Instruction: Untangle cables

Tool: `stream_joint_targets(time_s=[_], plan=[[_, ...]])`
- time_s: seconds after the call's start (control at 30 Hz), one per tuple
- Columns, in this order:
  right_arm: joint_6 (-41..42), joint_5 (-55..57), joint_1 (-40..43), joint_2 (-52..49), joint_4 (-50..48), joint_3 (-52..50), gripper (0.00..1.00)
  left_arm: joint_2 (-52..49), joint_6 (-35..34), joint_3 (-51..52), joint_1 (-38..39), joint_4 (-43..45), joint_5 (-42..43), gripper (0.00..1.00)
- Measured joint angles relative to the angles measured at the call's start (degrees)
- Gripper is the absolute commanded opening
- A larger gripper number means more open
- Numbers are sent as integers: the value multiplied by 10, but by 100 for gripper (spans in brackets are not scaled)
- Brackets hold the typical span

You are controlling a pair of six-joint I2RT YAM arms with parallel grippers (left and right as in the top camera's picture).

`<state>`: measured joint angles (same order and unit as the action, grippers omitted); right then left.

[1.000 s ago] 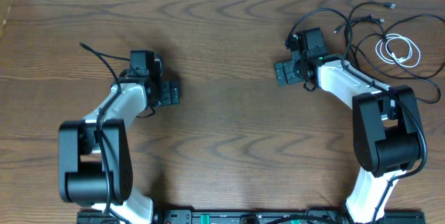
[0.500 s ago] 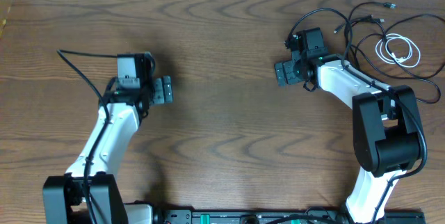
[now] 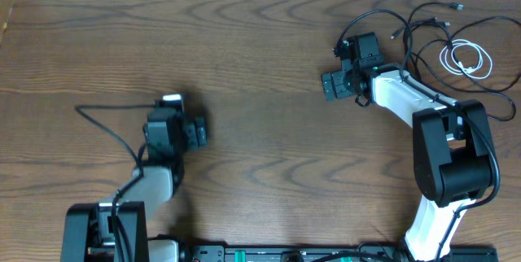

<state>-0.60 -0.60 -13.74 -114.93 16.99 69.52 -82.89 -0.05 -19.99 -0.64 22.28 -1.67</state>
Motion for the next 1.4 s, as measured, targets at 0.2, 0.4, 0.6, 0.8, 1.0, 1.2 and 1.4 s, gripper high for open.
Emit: stream_joint_targets(time_s=[0.2,0.4,0.6,0.8,1.0,1.2,1.4], plan=[[0,0,0,0,0,0,99,31,-28,90,0,81,-1,96],[0,0,0,0,0,0,99,72,-48,139,0,108,-3,96],[0,0,0,0,0,0,99,115,-57,177,0,116,-8,96],[0,0,0,0,0,0,99,168,-61,177,0,45,-13,96],[0,0,0,0,0,0,99,245,-62,179,0,-52,-16,96],[0,0,0,0,0,0,99,305,-63,182,0,-123,-17,96],[0,0,0,0,0,0,99,400,-67,184,0,-228,-17,96]])
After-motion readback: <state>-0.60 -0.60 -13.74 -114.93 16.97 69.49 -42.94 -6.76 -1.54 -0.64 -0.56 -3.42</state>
